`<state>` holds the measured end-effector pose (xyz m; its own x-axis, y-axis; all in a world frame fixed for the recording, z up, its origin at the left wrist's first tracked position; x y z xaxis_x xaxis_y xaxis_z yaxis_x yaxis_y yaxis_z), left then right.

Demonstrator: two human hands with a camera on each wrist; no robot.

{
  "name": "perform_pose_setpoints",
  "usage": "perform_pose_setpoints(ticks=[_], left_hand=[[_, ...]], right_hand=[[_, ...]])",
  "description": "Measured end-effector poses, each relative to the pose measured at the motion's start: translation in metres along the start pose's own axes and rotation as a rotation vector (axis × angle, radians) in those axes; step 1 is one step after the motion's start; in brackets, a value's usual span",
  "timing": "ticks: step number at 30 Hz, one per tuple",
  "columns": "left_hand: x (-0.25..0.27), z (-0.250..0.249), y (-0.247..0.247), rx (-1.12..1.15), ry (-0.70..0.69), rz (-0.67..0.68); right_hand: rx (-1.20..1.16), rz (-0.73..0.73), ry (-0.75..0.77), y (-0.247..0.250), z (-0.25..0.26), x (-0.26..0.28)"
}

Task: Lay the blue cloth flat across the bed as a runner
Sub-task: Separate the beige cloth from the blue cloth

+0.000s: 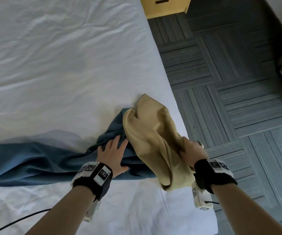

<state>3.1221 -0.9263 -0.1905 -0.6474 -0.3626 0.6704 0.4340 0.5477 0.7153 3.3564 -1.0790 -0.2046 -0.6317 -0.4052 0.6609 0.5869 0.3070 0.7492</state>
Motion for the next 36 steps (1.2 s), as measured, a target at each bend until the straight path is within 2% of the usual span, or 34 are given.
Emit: perform_pose_setpoints(ticks=[2,4,6,7,10,12,15,16,18,19,20,22,24,28,30,31,33,36], left_hand=[[0.001,0.004,-0.002,-0.026,0.012,-0.005],[0.002,0.010,-0.003,-0.047,0.031,-0.008],[0.002,0.015,-0.002,-0.060,0.053,-0.011],[0.002,0.018,-0.001,-0.059,0.059,-0.018],[0.001,0.017,0.001,-0.043,0.067,-0.046],[0.000,0.013,0.001,-0.044,0.072,-0.063],[0.003,0.006,0.000,-0.039,0.078,-0.068],[0.004,0.004,0.000,-0.038,0.076,-0.066],[0.008,0.004,-0.001,-0.041,0.077,-0.061],[0.009,0.004,-0.001,-0.043,0.085,-0.059],[0.011,0.005,-0.002,-0.045,0.095,-0.055],[0.014,0.008,-0.004,-0.053,0.110,-0.044],[0.016,0.012,-0.007,-0.069,0.113,-0.034],[0.018,0.016,-0.008,-0.113,0.118,-0.037],[0.018,0.020,-0.004,-0.112,0.120,-0.066],[0.018,0.022,0.000,-0.106,0.119,-0.078],[0.018,0.027,0.008,-0.079,0.115,-0.100],[0.020,0.033,0.018,-0.035,0.108,-0.146]], right_hand=[[-0.156,-0.116,-0.038,0.013,-0.015,-0.002],[-0.343,-0.284,-0.173,0.035,-0.042,-0.010],[-0.490,-0.371,-0.340,0.054,-0.074,-0.019],[-0.536,-0.349,-0.426,0.060,-0.088,-0.023],[-0.559,-0.160,-0.606,0.062,-0.110,-0.029],[-0.488,-0.164,-0.537,0.059,-0.100,-0.021],[-0.338,-0.221,-0.135,0.043,-0.052,0.008],[-0.333,-0.158,0.002,0.031,-0.032,0.019],[-0.230,0.056,0.156,0.000,0.003,0.040],[-0.095,0.114,0.178,-0.016,0.015,0.048],[0.042,0.083,0.175,-0.029,0.023,0.053],[0.165,-0.095,0.143,-0.038,0.027,0.056],[0.153,-0.221,0.150,-0.034,0.020,0.050],[0.146,-0.049,0.248,0.003,0.001,0.024],[0.243,0.042,0.234,0.033,0.001,0.008],[0.309,0.036,0.208,0.047,0.005,-0.001],[0.319,-0.120,0.132,0.072,0.016,-0.013],[0.085,-0.437,0.119,0.095,0.032,-0.023]])
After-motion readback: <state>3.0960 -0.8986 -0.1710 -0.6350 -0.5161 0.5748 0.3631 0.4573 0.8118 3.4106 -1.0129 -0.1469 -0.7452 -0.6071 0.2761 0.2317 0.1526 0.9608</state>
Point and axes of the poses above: each hand's wrist, its own x-axis away from the middle knuckle, its own y-axis out of the back of the hand, z = x × y, the point moved 1 cm from there along -x, towards the middle knuckle, and after that the axes turned 10 degrees about -y, right-handed, at the moved point
